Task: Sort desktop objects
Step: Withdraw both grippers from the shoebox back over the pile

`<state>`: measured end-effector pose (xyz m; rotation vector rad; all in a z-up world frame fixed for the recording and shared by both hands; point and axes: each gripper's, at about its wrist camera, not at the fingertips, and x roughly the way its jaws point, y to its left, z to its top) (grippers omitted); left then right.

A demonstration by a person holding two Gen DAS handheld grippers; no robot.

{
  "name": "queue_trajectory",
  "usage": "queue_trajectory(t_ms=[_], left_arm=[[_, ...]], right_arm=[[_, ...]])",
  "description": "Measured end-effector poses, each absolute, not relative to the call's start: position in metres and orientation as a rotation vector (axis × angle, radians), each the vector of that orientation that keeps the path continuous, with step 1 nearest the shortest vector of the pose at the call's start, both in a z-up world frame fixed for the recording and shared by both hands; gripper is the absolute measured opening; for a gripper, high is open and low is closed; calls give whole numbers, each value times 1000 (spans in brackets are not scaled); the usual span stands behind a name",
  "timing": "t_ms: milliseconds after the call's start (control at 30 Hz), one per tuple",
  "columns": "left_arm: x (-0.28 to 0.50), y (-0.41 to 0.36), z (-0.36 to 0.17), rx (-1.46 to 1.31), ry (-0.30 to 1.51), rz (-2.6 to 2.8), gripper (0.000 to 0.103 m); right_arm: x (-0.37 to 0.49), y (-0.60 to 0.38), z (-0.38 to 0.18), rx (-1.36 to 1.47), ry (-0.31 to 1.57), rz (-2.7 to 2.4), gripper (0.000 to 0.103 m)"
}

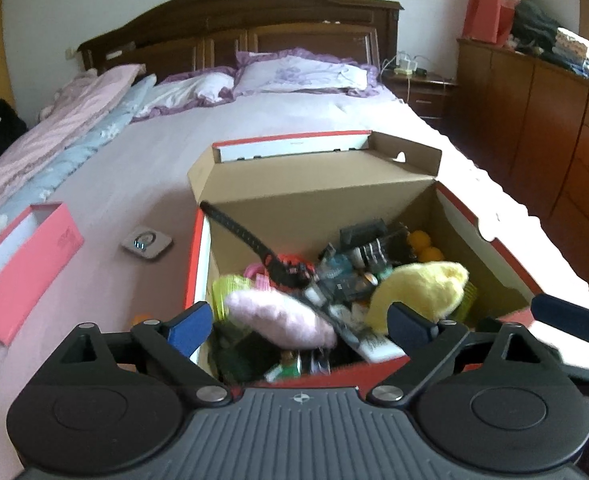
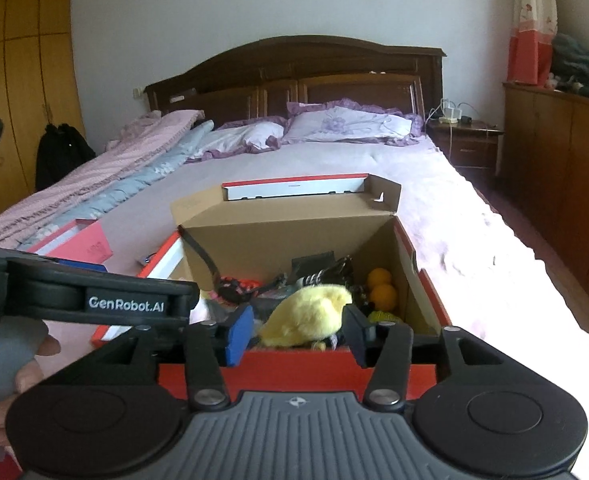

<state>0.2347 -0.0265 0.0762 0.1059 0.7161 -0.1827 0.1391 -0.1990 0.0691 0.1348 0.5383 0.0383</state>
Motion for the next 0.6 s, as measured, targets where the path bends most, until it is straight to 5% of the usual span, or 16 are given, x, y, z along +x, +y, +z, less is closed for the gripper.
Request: queue_trajectory(t_ms=[600], left_arm=[[144,-7,47,49,821,-176,97]], right_arm=[[51,-169,35,86,672,106,62]])
